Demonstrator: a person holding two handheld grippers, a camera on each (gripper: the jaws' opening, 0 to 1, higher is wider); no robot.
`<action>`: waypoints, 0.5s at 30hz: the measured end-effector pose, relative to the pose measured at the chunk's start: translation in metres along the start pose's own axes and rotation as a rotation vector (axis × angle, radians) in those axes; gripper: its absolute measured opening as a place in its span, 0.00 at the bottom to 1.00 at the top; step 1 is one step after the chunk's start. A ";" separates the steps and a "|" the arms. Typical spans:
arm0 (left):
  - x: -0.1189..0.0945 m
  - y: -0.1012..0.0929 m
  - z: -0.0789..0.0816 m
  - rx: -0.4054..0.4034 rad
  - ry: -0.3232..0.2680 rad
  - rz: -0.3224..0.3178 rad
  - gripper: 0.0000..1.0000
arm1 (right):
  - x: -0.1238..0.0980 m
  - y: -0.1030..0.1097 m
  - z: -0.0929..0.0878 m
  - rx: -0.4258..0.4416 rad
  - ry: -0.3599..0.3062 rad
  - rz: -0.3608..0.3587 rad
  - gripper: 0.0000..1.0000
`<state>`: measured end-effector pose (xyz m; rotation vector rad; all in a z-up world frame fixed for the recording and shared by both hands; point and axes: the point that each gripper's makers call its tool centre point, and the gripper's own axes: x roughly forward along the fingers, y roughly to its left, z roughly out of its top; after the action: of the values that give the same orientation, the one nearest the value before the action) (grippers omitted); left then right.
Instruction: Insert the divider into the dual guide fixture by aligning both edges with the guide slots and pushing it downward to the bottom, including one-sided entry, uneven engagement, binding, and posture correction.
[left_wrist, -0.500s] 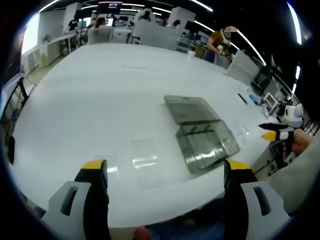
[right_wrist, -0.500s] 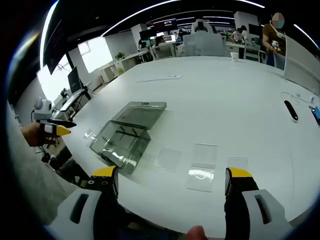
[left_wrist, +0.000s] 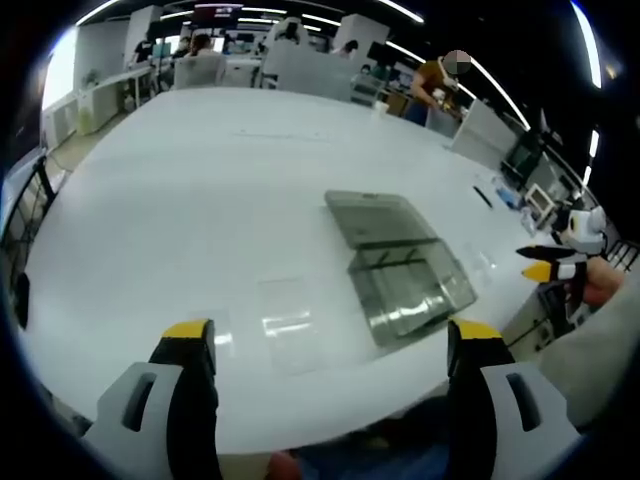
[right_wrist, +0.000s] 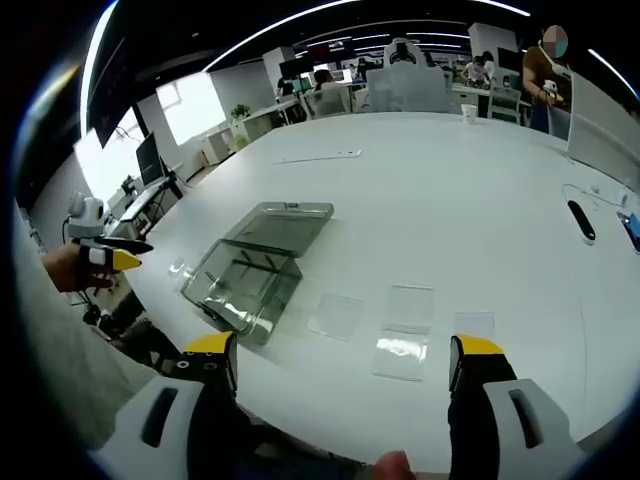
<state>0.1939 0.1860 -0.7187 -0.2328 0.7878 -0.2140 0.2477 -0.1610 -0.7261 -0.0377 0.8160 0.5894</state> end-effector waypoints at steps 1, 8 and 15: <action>0.000 0.000 -0.001 0.000 0.001 0.000 0.94 | 0.000 0.000 0.000 0.001 0.000 -0.001 0.86; -0.001 0.000 -0.001 -0.003 -0.001 0.000 0.94 | -0.001 0.001 -0.001 0.002 0.000 0.000 0.86; -0.001 0.001 -0.003 -0.006 0.001 0.001 0.94 | -0.001 0.000 -0.001 0.000 0.001 -0.002 0.86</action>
<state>0.1913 0.1870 -0.7204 -0.2378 0.7896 -0.2114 0.2459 -0.1620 -0.7261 -0.0388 0.8167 0.5872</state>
